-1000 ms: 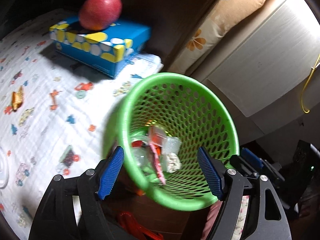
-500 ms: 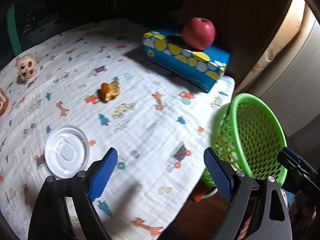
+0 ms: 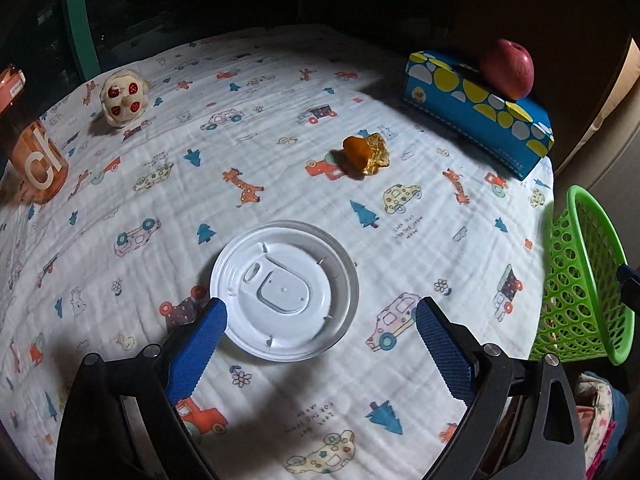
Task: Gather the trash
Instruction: 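Grasp the white round lid with the left gripper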
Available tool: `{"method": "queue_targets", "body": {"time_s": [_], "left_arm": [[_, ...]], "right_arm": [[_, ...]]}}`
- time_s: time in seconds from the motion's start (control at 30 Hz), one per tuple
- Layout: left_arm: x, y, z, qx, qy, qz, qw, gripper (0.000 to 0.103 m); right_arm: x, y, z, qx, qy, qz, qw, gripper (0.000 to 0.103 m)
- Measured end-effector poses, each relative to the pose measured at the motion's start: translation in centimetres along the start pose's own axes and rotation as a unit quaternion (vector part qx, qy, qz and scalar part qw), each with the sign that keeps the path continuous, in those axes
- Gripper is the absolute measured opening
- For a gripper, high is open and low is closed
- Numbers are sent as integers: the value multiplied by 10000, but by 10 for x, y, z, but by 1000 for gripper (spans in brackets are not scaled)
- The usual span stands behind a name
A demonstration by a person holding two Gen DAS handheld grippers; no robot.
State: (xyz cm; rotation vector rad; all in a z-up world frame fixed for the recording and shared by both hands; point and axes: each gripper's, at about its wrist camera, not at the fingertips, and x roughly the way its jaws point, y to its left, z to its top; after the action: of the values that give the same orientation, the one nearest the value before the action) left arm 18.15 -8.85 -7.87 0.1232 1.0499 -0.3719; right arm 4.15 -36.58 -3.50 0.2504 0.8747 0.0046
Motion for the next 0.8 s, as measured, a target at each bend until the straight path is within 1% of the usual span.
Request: {"method": "queue_targets", "body": {"time_s": [0.37, 0.5, 0.7, 0.8], "left_arm": [[22, 7, 0, 333, 154, 77, 9993, 93], [26, 8, 0, 492, 141, 133, 9986, 93], [27, 15, 2, 437, 129, 143, 9989, 94], [30, 15, 0, 532, 177, 154, 9983, 94]], "right_arm": [[22, 29, 7, -191, 161, 154, 9996, 77], [31, 36, 10, -235, 229, 179, 9993, 77], [42, 46, 14, -316, 306, 234, 9988, 77], [46, 49, 15, -347, 327, 263, 9985, 77]]}}
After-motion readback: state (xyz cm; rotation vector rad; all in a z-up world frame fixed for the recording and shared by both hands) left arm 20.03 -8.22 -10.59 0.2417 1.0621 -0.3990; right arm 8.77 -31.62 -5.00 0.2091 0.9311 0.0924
